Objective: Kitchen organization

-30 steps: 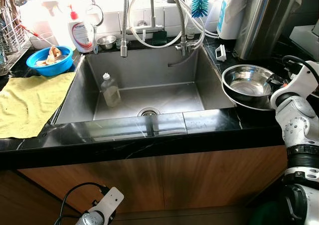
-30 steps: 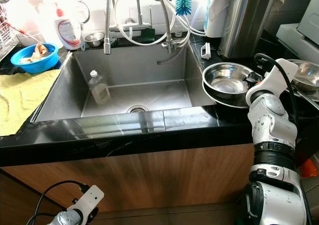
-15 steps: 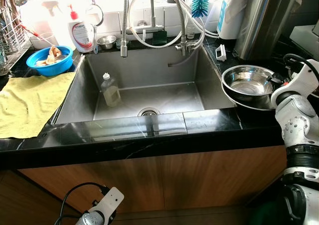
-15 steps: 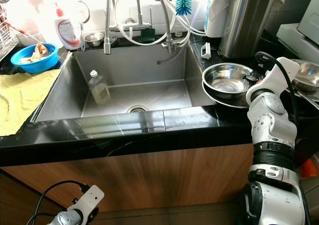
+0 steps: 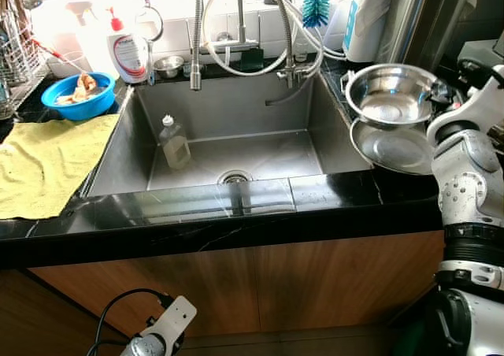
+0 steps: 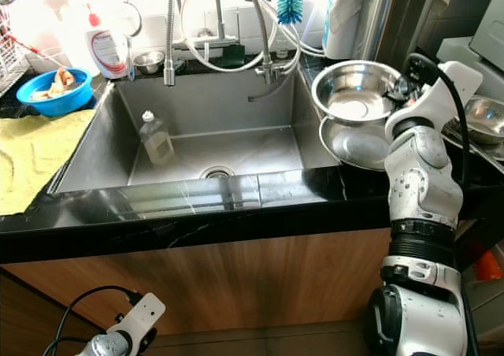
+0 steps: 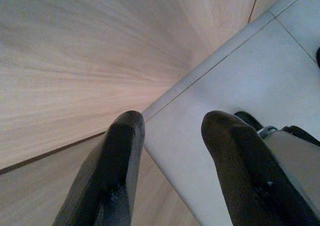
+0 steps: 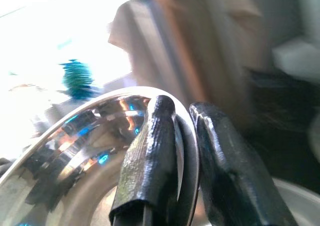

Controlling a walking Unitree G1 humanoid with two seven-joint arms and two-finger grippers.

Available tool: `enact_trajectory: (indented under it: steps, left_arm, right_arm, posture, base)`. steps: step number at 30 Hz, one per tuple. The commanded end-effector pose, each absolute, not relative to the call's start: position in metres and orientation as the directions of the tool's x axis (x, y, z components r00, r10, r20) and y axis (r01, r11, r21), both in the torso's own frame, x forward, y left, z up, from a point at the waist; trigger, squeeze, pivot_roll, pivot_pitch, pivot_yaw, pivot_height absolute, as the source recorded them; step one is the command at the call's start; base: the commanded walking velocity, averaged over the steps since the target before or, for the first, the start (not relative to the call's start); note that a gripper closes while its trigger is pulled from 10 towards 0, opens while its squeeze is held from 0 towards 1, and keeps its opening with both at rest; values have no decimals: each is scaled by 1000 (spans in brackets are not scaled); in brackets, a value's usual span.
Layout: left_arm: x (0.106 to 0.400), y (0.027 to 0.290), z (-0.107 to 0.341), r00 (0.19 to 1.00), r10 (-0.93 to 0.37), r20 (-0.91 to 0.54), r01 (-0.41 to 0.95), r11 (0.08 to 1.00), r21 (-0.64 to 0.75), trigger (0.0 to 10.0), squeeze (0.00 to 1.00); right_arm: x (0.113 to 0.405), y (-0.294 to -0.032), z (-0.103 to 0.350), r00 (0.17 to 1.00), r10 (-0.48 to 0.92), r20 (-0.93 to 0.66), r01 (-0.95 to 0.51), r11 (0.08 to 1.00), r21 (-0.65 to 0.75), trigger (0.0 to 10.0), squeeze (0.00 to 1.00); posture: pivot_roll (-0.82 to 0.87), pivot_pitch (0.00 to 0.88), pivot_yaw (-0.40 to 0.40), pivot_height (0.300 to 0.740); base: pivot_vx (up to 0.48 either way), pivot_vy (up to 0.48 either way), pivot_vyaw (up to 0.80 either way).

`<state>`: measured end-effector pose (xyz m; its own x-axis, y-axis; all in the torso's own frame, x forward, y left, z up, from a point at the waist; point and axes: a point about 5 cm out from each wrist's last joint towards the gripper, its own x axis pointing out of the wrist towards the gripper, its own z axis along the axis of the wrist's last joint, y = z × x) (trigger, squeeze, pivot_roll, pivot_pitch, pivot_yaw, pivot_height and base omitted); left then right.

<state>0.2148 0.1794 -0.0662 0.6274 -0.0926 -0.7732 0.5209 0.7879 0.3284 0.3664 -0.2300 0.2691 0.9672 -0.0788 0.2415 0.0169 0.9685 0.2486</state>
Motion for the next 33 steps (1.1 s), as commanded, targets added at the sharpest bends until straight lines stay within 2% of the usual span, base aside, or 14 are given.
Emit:
enact_trajectory:
  steps: [1, 4, 9, 14, 20, 30, 33]
  left_arm:
    - [215, 183, -66, 627, -74, -776, 504, 798, 331, 10000, 0]
    - [214, 183, -66, 628, -74, -775, 501, 800, 329, 10000, 0]
    - [213, 183, -67, 626, -73, -776, 498, 803, 326, 10000, 0]
    - [213, 183, -67, 631, -67, -773, 490, 807, 329, 10000, 0]
    - [212, 182, -67, 631, -68, -773, 486, 811, 326, 10000, 0]
    - [213, 182, -67, 637, -65, -768, 475, 817, 325, 10000, 0]
    - [213, 181, -67, 640, -67, -766, 474, 819, 324, 10000, 0]
  right_arm:
    - [365, -200, 280, 954, 88, 287, -135, 980, 148, 10000, 0]
    - [364, -182, 275, 945, 178, 273, -217, 969, 121, 10000, 0]
    - [370, -171, 259, 945, 256, 202, -278, 957, 87, 10000, 0]
    - [377, -168, 239, 948, 304, 91, -304, 953, -16, 10000, 0]
    - [383, -165, 220, 932, 362, -7, -362, 931, -46, 10000, 0]
    - [395, -164, 206, 926, 367, -90, -375, 922, -99, 10000, 0]
    - [401, -169, 208, 948, 304, -92, -314, 939, -138, 10000, 0]
  posture:
    - [-101, 0, 66, 740]
    - [-98, 0, 62, 740]
    - [-99, 0, 60, 740]
    - [-96, 0, 54, 740]
    - [-93, 0, 48, 740]
    - [-89, 0, 43, 740]
    - [-88, 0, 43, 740]
  base:
    - [0, 0, 0]
    - [0, 0, 0]
    - [0, 0, 0]
    - [0, 0, 0]
    - [0, 0, 0]
    - [0, 0, 0]
    - [0, 0, 0]
